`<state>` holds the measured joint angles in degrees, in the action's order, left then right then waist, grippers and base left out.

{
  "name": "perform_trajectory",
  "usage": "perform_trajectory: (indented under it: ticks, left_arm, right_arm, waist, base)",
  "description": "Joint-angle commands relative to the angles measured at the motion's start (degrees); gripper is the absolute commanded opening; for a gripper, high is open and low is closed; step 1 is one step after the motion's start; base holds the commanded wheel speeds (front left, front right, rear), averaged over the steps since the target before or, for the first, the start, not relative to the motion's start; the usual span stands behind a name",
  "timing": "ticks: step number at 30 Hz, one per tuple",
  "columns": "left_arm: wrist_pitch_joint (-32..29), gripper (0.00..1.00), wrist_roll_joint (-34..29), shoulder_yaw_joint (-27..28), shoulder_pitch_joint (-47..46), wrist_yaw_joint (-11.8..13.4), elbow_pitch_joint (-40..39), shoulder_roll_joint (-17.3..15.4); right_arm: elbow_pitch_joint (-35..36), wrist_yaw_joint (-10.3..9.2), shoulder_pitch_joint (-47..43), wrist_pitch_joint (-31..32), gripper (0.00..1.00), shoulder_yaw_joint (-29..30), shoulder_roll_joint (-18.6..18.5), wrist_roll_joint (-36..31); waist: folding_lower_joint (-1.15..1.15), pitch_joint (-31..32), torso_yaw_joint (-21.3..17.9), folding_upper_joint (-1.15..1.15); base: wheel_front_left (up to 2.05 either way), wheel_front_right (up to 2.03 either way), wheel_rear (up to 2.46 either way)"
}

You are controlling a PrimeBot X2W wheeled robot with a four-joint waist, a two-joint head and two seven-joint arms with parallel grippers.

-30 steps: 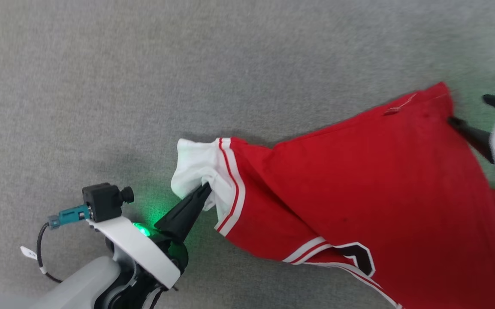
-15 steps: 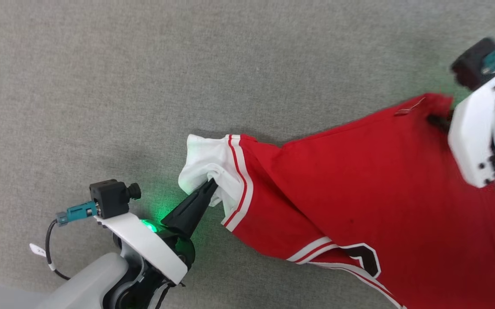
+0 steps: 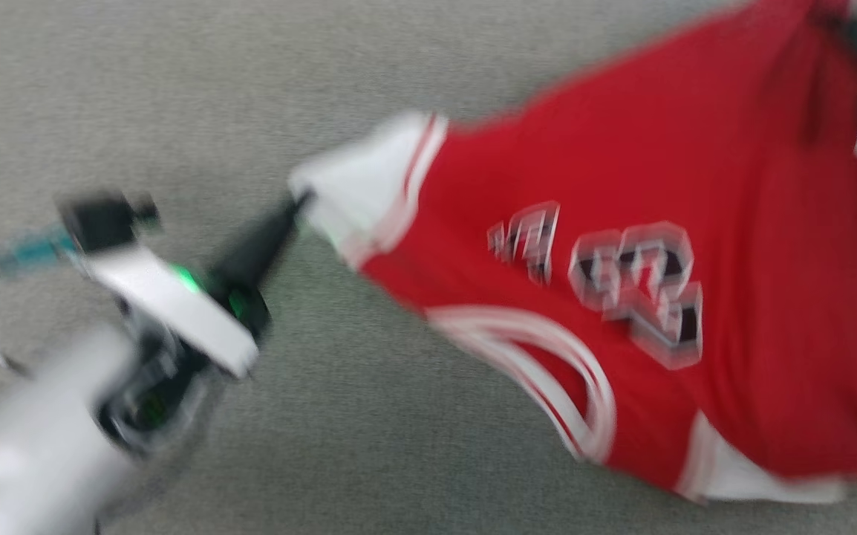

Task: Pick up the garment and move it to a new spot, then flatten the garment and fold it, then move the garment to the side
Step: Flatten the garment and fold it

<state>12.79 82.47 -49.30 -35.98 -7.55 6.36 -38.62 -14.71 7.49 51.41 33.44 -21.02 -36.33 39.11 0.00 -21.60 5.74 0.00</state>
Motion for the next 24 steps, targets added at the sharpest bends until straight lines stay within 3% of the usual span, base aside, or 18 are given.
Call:
perform_trajectory:
  ticks: [1, 12, 19, 24]
  left_arm:
    - [-1.44, 0.00, 0.90, 0.95, -3.44, 0.14, 1.52, -0.93]
    - [-11.74, 0.00, 2.78, 8.31, -38.47, 0.14, 18.91, 1.74]
    - [-7.70, 0.00, -0.94, 12.01, -58.77, 0.16, 31.15, 4.80]
    - [-8.17, 0.00, 1.68, 12.44, -61.78, 0.16, 31.62, 6.52]
  right_arm:
    - [-1.86, -0.01, 2.80, -1.97, 0.00, 1.63, 0.76, -1.60]
    - [-18.40, -0.01, 26.12, -15.04, 0.00, 12.39, 6.29, -10.93]
    - [-26.61, -0.16, 39.28, -23.75, 0.00, 16.29, 8.91, -15.56]
    - [-30.09, -0.14, 40.88, -26.56, 0.00, 14.84, 10.20, -16.58]
  waist:
    - [0.00, -0.76, -1.42, 0.00]
    - [0.00, -8.69, -5.95, 0.00]
    - [0.00, -11.08, -7.82, 0.00]
    - [0.00, -11.26, -7.92, 0.00]
  base:
    - [0.00, 0.00, 0.00]
    - [0.00, 0.00, 0.00]
    - [0.00, 0.00, 0.00]
    - [0.00, 0.00, 0.00]
